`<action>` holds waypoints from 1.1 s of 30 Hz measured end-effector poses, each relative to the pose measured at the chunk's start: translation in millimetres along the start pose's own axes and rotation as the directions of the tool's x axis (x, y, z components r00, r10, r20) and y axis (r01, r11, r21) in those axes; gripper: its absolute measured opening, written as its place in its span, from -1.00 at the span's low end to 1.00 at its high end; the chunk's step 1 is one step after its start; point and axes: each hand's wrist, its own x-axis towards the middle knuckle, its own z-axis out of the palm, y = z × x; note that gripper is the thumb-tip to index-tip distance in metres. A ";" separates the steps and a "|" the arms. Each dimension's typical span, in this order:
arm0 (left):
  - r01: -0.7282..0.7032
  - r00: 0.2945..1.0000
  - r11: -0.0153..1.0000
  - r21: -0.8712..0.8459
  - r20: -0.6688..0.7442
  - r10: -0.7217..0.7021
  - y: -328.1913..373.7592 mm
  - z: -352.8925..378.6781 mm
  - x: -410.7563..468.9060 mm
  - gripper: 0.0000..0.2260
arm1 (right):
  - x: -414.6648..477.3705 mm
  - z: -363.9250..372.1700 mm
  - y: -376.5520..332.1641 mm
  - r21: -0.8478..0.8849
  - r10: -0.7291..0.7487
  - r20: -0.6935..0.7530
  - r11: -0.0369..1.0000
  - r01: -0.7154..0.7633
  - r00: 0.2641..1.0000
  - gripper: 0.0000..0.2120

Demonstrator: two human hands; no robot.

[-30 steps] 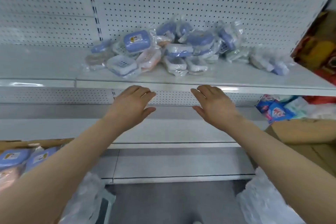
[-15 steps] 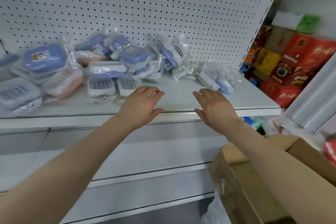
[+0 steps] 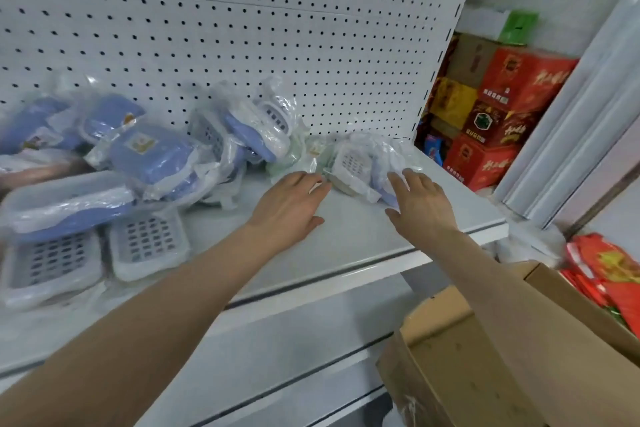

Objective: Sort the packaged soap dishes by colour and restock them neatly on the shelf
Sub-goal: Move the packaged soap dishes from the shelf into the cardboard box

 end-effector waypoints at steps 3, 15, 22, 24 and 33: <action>-0.040 0.999 0.999 -0.035 0.016 0.041 -4.7 16.0 39.3 -0.42 | 19.1 9.9 10.0 0.037 0.089 0.092 0.995 -0.093 0.992 -0.35; -0.167 0.986 0.986 0.013 0.027 0.166 -17.8 70.4 111.5 -0.61 | 50.4 47.5 18.9 0.343 0.152 0.009 0.928 -0.146 0.988 -0.66; -0.031 0.999 0.984 -0.176 -0.014 0.029 3.8 55.8 96.8 -0.58 | 40.3 26.5 52.1 0.683 0.373 -0.052 0.690 -0.239 0.926 -0.68; 0.055 0.997 0.972 -0.227 -0.042 -0.066 14.9 44.2 89.6 -0.48 | 42.0 23.3 67.5 0.786 0.440 0.006 0.553 -0.276 0.898 -0.59; 0.445 0.833 0.665 -0.599 0.004 -0.554 60.5 7.4 56.3 -0.41 | 35.2 32.6 104.5 0.703 0.493 0.290 0.471 -0.532 0.820 -0.49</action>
